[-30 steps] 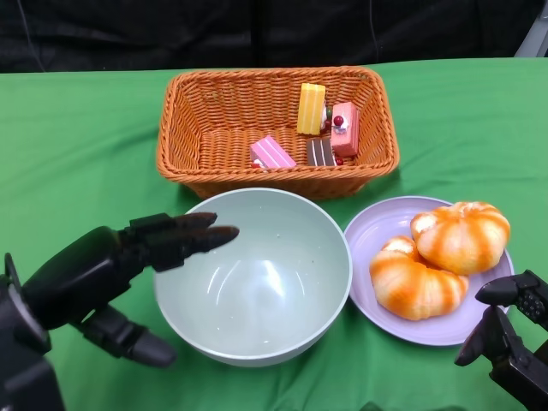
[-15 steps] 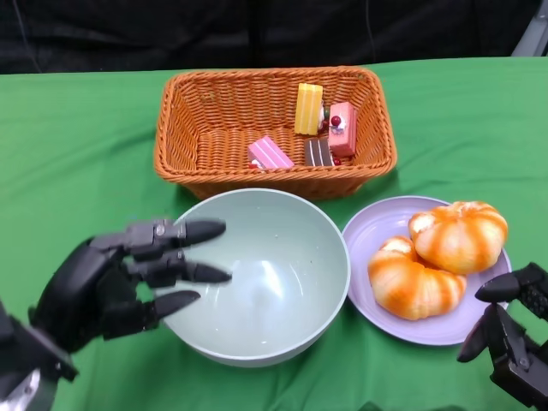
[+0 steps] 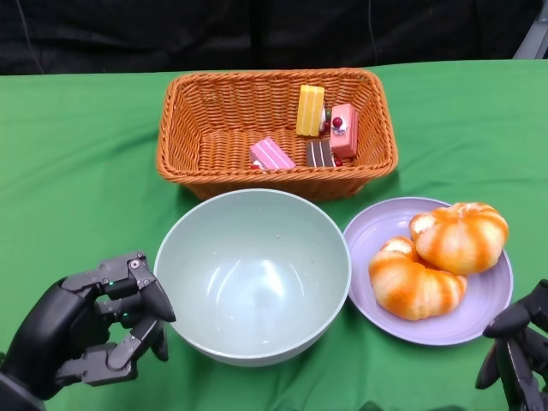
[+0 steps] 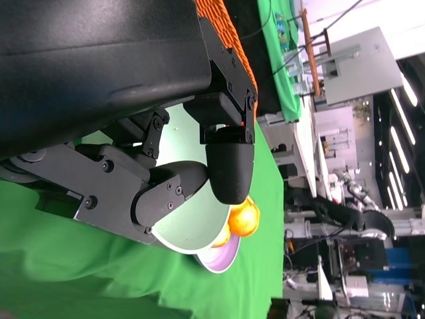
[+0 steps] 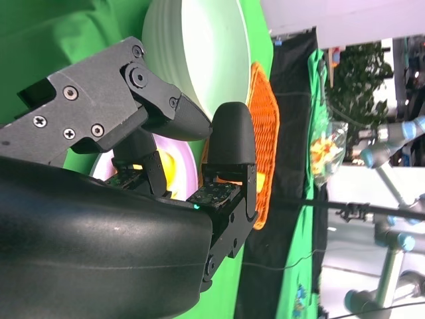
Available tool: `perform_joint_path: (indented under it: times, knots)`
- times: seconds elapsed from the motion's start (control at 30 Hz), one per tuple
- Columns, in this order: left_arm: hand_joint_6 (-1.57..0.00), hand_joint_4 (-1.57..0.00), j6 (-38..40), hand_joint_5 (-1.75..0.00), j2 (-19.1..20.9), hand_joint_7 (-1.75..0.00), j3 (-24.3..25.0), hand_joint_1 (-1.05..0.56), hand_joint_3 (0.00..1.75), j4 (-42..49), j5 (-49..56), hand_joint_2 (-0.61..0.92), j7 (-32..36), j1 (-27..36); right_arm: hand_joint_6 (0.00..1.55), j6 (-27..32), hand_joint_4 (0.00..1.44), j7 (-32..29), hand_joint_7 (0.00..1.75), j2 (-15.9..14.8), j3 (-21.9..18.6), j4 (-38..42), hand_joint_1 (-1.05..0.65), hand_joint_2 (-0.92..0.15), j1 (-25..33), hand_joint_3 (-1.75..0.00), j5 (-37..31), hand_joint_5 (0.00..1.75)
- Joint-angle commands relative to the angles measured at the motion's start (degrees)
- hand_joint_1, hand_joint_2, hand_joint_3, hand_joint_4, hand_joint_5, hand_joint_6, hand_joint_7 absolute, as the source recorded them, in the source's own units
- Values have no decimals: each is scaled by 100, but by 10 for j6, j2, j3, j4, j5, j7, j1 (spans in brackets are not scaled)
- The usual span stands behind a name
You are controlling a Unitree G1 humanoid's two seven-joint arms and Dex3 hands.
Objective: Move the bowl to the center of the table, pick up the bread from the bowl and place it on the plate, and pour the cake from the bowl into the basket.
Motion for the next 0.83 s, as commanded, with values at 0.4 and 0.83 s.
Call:
perform_joint_path:
  times: [0.4,0.83]
  knots:
    - [-66,-74,58,-175,-14,-153,66,-6,119,-71,0,55,-26,50,64,-84,75,-7,161,-9,15,-35,6,-49,69,-138,-38,175]
    - [-67,-77,55,-175,-23,-155,90,-4,128,-49,17,49,-53,34,64,-98,73,-16,160,-18,5,-11,9,-49,52,-139,-36,175]
